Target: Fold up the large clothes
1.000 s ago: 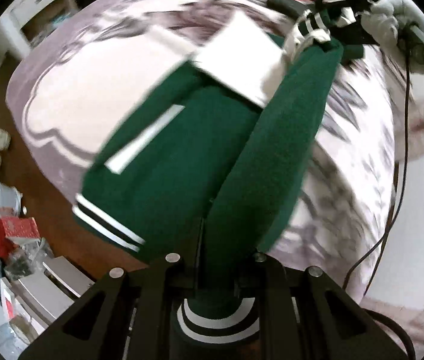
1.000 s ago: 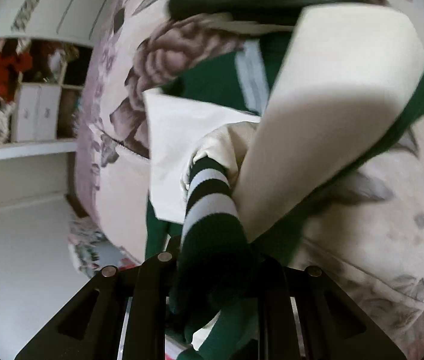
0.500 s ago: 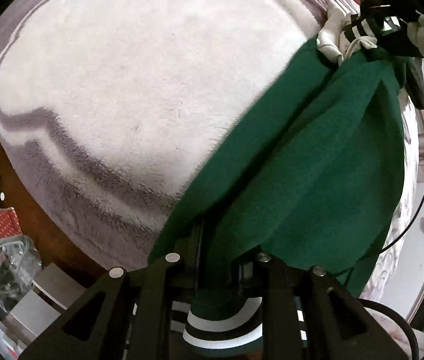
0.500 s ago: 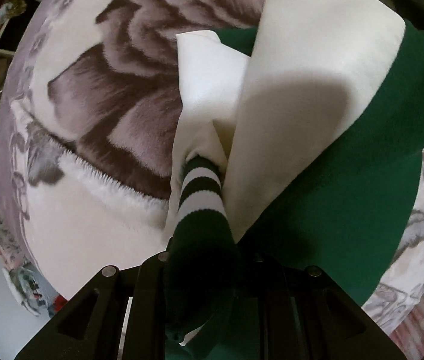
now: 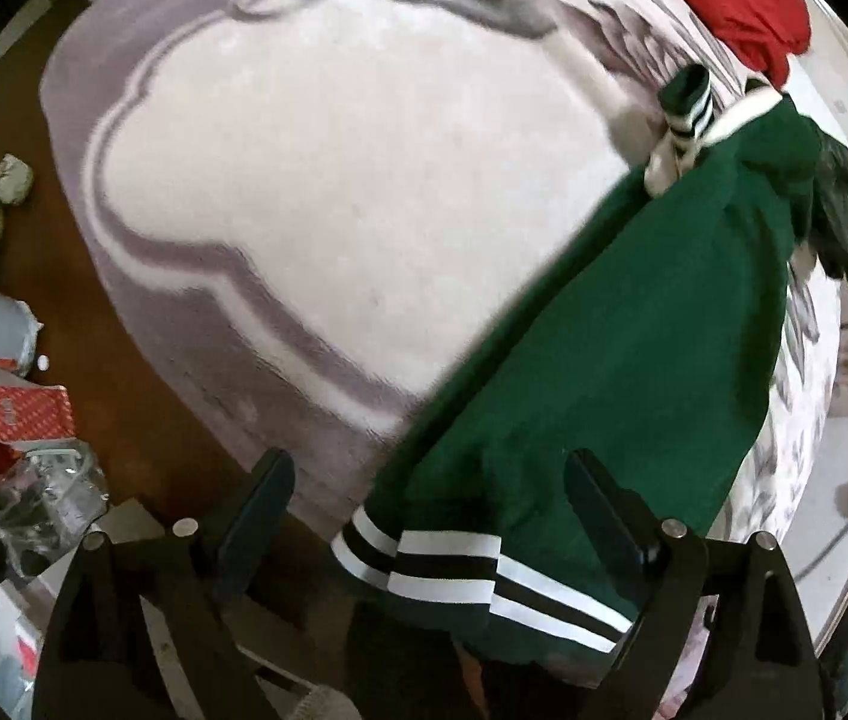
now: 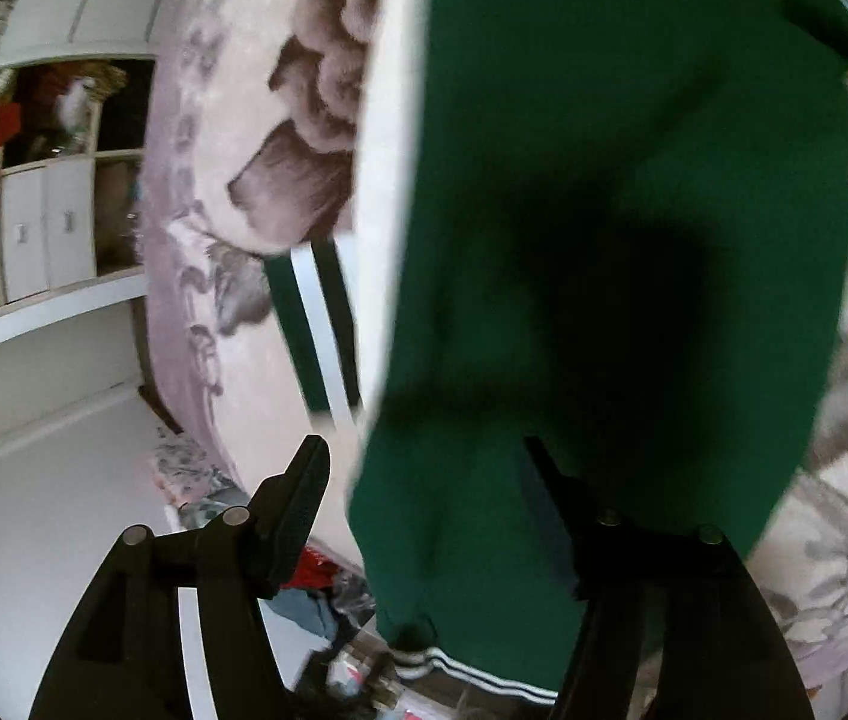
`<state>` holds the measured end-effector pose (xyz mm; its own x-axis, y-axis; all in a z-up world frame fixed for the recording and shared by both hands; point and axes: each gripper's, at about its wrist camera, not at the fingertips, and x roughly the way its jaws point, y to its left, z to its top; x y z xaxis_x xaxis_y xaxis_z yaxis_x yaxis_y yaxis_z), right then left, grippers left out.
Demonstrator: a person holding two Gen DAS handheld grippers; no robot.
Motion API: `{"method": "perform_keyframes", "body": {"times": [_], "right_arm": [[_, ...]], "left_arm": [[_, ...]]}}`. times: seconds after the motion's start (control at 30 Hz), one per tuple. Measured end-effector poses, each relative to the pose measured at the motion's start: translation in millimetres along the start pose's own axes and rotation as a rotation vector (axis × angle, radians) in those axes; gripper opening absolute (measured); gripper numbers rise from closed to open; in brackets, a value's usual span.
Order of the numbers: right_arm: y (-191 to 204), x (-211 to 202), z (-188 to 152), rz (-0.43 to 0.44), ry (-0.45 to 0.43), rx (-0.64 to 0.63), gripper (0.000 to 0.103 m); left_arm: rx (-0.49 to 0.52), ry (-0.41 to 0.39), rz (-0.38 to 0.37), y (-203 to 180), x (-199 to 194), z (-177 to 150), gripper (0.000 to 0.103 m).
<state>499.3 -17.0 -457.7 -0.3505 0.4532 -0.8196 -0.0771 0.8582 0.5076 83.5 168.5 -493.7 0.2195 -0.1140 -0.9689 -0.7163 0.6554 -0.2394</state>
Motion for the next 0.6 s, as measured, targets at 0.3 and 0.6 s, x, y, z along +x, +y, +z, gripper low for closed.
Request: {"method": "perform_keyframes", "body": {"times": [0.3, 0.6], "right_arm": [[-124, -78, -25, -0.050, -0.153, 0.110, 0.067], [-211, -82, 21, -0.089, -0.244, 0.205, 0.067]], "left_arm": [[0.324, -0.125, -0.017, -146, 13, 132, 0.092], [0.534, -0.052, -0.020, -239, 120, 223, 0.091]]}}
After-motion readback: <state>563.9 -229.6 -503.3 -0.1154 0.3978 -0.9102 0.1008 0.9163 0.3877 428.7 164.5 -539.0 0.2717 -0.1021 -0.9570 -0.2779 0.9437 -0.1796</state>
